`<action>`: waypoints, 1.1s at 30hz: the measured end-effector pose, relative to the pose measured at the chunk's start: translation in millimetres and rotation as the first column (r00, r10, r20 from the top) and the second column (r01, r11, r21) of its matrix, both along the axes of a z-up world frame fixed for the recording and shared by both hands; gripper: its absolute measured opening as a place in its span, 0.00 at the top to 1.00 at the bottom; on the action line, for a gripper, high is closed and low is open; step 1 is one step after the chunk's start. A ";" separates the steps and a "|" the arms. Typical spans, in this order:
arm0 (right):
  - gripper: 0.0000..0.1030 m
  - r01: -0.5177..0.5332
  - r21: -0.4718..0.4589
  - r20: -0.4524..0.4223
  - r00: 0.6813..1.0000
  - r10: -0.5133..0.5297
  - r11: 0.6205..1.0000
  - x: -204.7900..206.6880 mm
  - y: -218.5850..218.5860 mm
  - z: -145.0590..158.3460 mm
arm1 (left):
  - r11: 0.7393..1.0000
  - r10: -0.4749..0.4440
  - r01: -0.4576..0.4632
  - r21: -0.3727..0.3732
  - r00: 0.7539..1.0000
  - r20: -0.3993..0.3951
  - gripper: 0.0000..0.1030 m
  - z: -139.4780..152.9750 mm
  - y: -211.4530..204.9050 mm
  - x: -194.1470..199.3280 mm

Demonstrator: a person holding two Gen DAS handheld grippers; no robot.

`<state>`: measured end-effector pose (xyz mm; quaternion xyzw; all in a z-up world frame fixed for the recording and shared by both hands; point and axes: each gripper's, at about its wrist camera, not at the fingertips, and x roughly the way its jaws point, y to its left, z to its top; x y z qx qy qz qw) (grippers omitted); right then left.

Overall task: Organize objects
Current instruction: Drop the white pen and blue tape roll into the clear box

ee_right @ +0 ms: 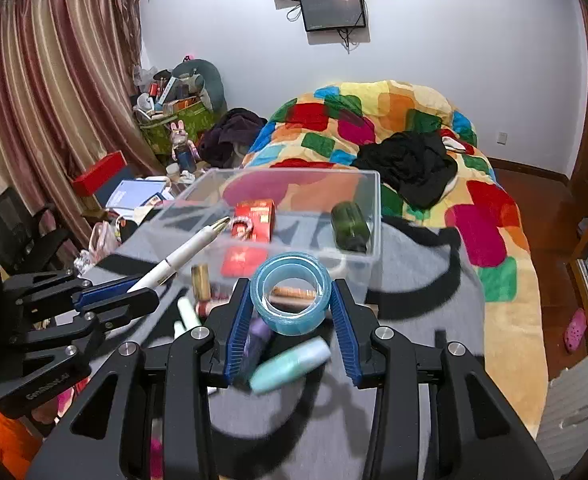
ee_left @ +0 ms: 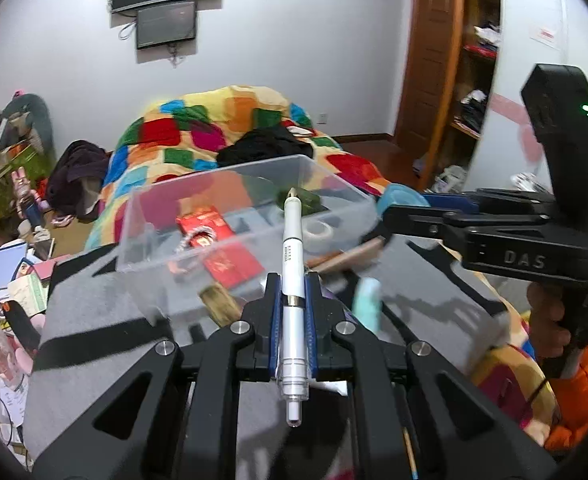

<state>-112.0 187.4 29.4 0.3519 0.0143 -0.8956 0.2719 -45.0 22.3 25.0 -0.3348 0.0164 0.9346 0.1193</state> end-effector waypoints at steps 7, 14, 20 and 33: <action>0.65 0.016 -0.011 0.037 0.999 -0.016 1.000 -38.4 -13.9 -2.0 | 0.999 0.040 -0.039 -0.007 0.998 0.057 0.90 -0.7 -13.3 -39.4; 0.65 0.065 -0.006 0.120 0.991 -0.064 0.998 -80.2 -25.2 -14.9 | 0.998 0.052 -0.054 0.016 0.991 0.122 0.90 -7.9 -25.5 -76.8; 0.65 0.049 0.030 0.156 0.986 -0.053 0.998 -98.6 -41.0 -28.9 | 0.996 0.052 -0.064 0.061 0.982 0.181 0.90 -15.4 -33.8 -102.9; 0.65 0.001 0.103 0.173 0.985 -0.019 0.995 -114.4 -73.5 -48.6 | 0.991 0.063 -0.087 0.101 0.973 0.224 0.90 -22.7 -44.3 -127.5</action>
